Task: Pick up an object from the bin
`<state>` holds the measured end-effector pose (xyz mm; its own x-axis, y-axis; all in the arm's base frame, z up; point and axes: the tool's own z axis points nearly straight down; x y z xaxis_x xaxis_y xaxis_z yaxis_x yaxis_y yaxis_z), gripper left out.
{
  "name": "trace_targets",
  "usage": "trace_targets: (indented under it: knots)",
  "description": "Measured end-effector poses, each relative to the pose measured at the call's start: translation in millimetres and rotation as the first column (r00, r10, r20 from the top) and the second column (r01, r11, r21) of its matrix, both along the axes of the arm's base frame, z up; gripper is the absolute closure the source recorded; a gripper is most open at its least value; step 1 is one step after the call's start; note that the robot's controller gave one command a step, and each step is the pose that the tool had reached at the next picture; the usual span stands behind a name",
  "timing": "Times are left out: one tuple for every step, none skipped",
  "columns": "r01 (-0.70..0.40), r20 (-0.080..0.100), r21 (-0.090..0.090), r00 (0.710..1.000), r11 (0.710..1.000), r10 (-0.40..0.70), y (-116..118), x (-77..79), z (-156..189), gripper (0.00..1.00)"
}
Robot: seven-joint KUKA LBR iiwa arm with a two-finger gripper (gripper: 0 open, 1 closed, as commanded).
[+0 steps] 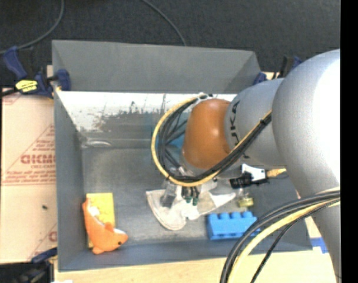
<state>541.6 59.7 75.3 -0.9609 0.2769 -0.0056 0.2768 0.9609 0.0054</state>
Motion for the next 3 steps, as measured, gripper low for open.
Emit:
trace_targets:
  knots:
    - [0.001,0.0,0.0,1.0,1.0,-0.001,0,0.0,0,1.0]
    - [0.013,-0.003,0.001,1.0,1.0,-0.013,-2,9.5,93,1.0]
    - [0.023,0.004,-0.001,1.0,1.0,-0.023,-5,12.6,89,1.0]
